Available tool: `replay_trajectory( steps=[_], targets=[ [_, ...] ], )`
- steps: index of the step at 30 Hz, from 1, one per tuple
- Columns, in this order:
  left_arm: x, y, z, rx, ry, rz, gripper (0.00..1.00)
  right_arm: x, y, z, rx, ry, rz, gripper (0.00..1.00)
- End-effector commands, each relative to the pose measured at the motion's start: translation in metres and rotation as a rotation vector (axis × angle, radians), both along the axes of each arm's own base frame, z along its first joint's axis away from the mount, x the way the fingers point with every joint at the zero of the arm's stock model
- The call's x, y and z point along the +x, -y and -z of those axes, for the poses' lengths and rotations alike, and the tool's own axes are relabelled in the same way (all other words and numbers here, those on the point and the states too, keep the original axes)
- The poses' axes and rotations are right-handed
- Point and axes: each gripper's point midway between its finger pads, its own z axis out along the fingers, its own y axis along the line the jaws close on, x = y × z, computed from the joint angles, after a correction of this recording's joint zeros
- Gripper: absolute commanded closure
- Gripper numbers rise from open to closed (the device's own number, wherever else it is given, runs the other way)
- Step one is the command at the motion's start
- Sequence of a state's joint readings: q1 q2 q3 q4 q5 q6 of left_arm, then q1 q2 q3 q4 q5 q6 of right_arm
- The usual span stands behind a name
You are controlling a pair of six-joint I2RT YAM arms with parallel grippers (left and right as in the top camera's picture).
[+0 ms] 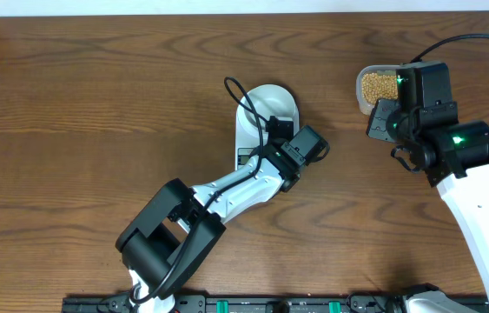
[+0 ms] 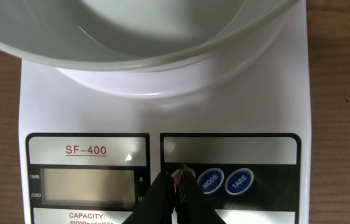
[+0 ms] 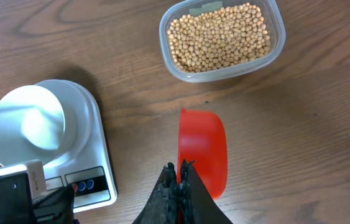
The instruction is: Scoop item into bowl and weigh 50g on scale
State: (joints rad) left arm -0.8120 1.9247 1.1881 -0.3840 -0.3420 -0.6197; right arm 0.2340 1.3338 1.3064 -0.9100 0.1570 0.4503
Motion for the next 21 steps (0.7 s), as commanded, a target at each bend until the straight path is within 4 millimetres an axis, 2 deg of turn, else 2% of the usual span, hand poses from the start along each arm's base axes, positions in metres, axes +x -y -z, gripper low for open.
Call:
replay_trajectory(
  steps=[1, 21],
  targets=[
    [-0.0022, -0.0047, 0.0139, 0.039, -0.021, 0.011, 0.93, 0.0016, 0.0020, -0.0129, -0.002, 0.035, -0.001, 0.99],
    [0.0001, -0.0036, 0.0174, 0.039, -0.014, 0.010, 0.92, -0.0005, 0.0025, -0.0112, -0.005, 0.023, -0.002, 0.99]
  ],
)
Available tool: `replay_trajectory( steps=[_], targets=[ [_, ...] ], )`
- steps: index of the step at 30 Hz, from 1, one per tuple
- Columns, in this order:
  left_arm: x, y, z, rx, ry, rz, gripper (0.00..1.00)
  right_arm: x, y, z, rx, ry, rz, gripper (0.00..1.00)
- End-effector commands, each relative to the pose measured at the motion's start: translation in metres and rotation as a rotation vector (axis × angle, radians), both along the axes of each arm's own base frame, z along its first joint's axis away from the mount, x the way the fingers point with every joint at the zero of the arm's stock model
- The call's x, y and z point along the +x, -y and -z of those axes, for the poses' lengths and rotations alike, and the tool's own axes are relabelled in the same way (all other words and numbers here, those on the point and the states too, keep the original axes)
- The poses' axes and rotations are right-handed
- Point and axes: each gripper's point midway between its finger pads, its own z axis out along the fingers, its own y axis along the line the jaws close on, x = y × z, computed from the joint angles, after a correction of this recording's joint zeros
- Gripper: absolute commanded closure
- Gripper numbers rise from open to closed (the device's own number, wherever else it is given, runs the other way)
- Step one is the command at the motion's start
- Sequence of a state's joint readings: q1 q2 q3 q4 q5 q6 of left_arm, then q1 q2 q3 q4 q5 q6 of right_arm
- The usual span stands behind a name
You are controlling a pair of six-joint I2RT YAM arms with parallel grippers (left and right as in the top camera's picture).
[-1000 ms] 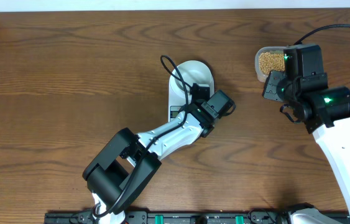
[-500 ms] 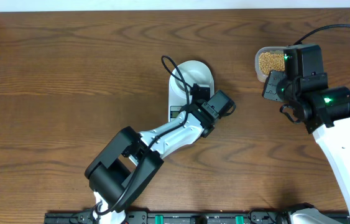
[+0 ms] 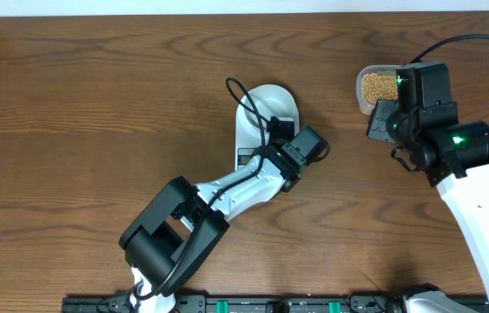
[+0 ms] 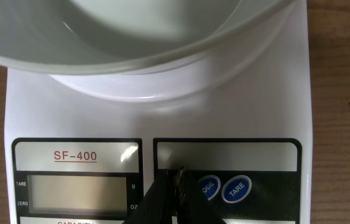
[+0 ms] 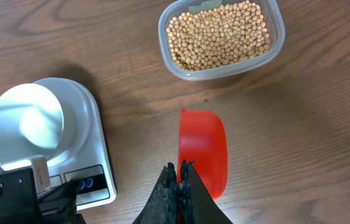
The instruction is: Scoop item into bowl and weigh 50g on scale
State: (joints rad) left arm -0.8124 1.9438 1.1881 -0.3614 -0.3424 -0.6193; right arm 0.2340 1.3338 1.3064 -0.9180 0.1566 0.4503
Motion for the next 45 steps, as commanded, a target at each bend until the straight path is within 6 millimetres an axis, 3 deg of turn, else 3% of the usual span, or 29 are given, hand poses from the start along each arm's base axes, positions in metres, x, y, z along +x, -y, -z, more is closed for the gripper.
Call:
replay_trajectory(
  steps=[1, 45],
  targets=[
    [-0.002, -0.006, 0.012, 0.041, -0.017, 0.009, 0.93, 0.001, 0.002, -0.012, -0.004, 0.030, -0.001, 0.99],
    [-0.006, -0.019, 0.017, 0.116, -0.035, 0.019, 0.93, -0.004, 0.003, -0.009, -0.014, 0.006, -0.007, 0.99]
  ],
)
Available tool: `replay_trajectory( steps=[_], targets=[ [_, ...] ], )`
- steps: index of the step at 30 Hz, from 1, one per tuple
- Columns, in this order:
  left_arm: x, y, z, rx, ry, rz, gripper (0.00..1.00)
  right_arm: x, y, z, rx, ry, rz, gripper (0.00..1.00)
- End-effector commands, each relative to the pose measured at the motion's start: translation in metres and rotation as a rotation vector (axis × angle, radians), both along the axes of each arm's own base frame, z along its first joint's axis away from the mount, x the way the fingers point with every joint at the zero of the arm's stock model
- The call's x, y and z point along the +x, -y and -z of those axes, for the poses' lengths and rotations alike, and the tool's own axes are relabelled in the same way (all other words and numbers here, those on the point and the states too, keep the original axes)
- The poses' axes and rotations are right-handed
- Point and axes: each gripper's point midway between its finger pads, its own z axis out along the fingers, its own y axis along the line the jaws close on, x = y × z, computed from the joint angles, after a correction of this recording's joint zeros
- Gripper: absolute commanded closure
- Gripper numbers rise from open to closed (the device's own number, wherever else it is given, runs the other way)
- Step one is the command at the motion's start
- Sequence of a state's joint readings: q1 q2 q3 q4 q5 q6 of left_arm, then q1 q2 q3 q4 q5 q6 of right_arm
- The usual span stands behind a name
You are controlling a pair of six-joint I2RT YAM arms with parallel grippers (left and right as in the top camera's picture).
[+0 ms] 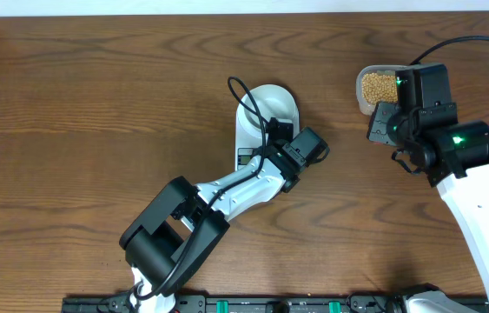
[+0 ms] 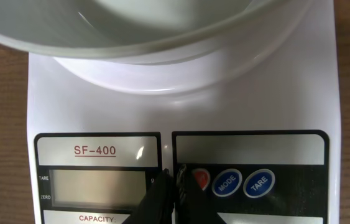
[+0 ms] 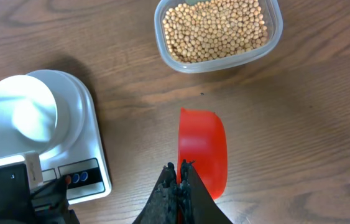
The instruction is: Scoop item into bowl and weigh 50g on scale
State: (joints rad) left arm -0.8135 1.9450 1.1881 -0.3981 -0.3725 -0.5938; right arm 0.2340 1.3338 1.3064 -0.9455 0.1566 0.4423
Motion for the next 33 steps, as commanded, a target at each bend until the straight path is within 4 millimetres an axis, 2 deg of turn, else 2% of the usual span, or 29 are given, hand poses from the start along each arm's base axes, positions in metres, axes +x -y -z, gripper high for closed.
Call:
replay_trajectory(
  steps=[1, 9, 33],
  targets=[
    [-0.003, -0.009, 0.015, 0.056, -0.028, 0.006, 0.93, 0.002, 0.002, -0.013, -0.003, 0.033, -0.001, 0.99],
    [-0.003, -0.009, 0.015, 0.054, -0.027, 0.010, 0.93, 0.002, 0.002, -0.013, -0.003, 0.034, -0.001, 0.99],
    [-0.010, 0.011, 0.017, 0.015, -0.051, 0.093, 0.93, 0.003, 0.002, -0.014, 0.000, 0.042, -0.001, 0.99]
  ],
)
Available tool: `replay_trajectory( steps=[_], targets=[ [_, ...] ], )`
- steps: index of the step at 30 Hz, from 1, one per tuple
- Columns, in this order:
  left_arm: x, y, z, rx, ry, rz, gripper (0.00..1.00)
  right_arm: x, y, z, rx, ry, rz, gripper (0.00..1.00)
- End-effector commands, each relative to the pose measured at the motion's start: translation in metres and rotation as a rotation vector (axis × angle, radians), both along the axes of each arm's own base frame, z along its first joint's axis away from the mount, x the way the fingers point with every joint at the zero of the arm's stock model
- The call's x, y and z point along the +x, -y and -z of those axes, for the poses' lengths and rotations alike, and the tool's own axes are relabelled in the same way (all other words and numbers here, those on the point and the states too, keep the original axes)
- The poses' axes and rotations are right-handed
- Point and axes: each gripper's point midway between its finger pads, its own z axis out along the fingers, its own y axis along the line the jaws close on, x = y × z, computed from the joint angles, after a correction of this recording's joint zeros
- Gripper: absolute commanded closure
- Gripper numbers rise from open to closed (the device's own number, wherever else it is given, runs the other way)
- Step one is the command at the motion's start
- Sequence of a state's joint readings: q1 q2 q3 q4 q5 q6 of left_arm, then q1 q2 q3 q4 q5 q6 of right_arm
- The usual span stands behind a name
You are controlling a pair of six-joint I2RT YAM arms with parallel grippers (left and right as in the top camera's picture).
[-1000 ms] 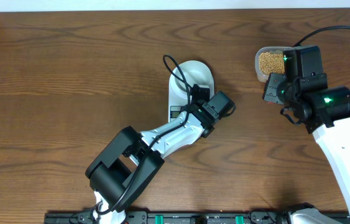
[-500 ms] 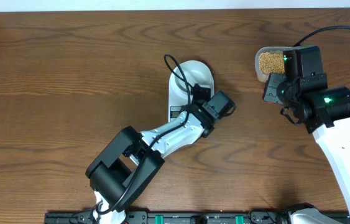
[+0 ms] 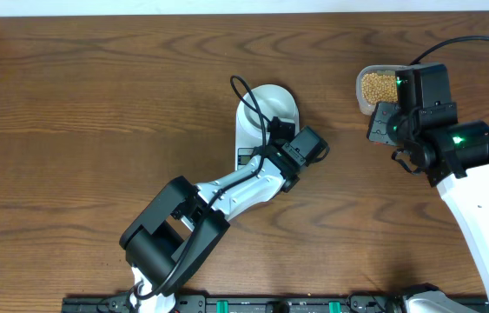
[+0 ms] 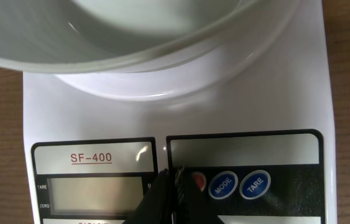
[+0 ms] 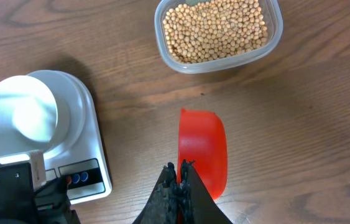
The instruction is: Scoop item into bowl and weigh 50g on scale
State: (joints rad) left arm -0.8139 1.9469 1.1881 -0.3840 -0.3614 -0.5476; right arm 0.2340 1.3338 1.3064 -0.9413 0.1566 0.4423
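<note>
A white SF-400 scale (image 4: 175, 118) carries an empty white bowl (image 4: 131, 31); its display (image 4: 91, 193) is blank. My left gripper (image 4: 173, 176) is shut and empty, its tips just left of the red button (image 4: 198, 182) on the scale's panel. My right gripper (image 5: 179, 168) is shut on the handle of an empty red scoop (image 5: 204, 152), held above the table. A clear tub of yellow peas (image 5: 217, 31) lies beyond the scoop. Overhead, the scale (image 3: 261, 122) sits mid-table and the tub (image 3: 377, 87) at the right arm.
Blue MODE (image 4: 222, 185) and TARE (image 4: 254, 184) buttons sit right of the red one. Bare wooden table (image 3: 96, 113) surrounds the scale. A black cable (image 3: 242, 96) loops over the scale from the left arm.
The left gripper has shifted slightly over the scale's panel, its tips still beside the red button. The right gripper holds the scoop in the same place.
The left gripper stayed shut over the scale's button panel throughout, shifting a little from moment to moment near the red button; the display stayed blank. The right gripper kept the empty red scoop held between the scale and the pea tub, drifting only slightly.
</note>
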Motion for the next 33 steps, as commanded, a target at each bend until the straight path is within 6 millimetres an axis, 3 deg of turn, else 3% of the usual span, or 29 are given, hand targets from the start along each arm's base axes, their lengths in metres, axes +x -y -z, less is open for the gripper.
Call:
replay_trajectory(
  steps=[1, 15, 33],
  targets=[
    [-0.011, 0.008, 0.017, 0.009, -0.048, 0.052, 0.93, 0.002, 0.002, -0.013, -0.001, 0.039, -0.001, 0.99],
    [-0.011, 0.011, 0.016, 0.000, -0.051, 0.062, 0.93, 0.002, 0.002, -0.013, -0.002, 0.038, -0.001, 0.99],
    [-0.006, 0.001, 0.014, 0.024, -0.024, 0.012, 0.93, 0.001, 0.002, -0.012, -0.004, 0.029, -0.001, 0.99]
  ],
)
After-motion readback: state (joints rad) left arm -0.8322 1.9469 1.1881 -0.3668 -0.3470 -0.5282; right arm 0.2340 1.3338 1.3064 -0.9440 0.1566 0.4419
